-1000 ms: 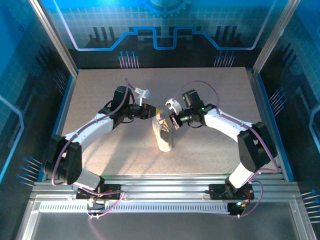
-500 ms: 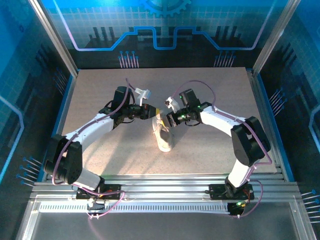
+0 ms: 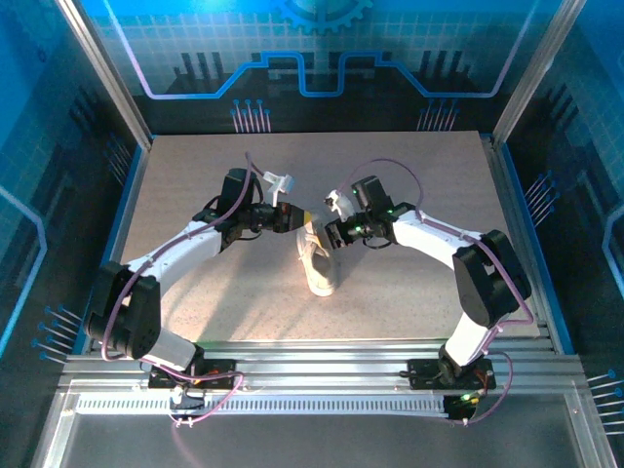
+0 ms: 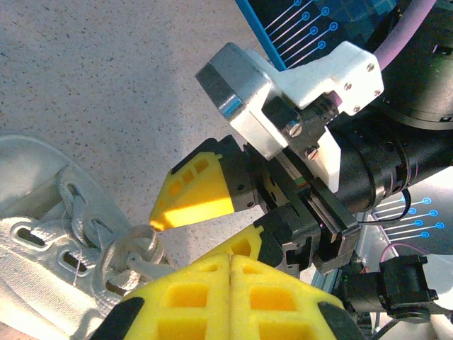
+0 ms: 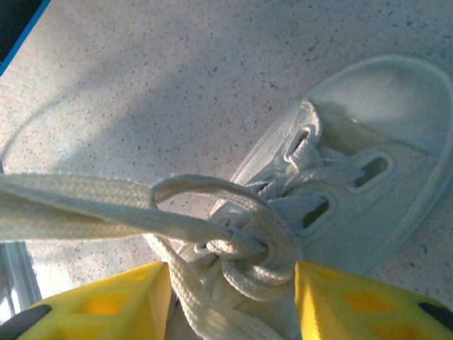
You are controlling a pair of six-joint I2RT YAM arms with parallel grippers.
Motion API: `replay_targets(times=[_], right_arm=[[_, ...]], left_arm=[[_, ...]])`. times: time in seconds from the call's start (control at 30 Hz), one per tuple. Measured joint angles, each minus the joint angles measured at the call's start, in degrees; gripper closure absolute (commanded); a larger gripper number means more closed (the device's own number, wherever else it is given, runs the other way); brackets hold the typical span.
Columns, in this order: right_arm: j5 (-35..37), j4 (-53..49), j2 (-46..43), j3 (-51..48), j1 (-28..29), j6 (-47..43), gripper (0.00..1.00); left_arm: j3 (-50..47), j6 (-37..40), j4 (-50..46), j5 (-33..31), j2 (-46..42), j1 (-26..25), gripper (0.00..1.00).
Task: Tie the shoes
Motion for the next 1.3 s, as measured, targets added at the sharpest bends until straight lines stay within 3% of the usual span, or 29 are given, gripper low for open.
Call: replay_targets(times=[0.63, 1.0, 1.3], right_arm=[[-7.23, 5.27, 1.95, -2.03, -3.54, 4.17, 0.45], [-11.61, 3.78, 5.09, 0.85, -4.83, 6.12, 0.53], [-12.22, 0.98, 7.65, 3.89, -4.83, 6.14, 0.75]], left_arm=[[0.0, 0.0, 0.0, 0.59, 0.0, 0.0, 1.0], [0.0, -0.02, 0.0, 0.59, 0.0, 0.0, 1.0], [0.0, 0.0, -0.02, 0.59, 0.0, 0.0, 1.0]])
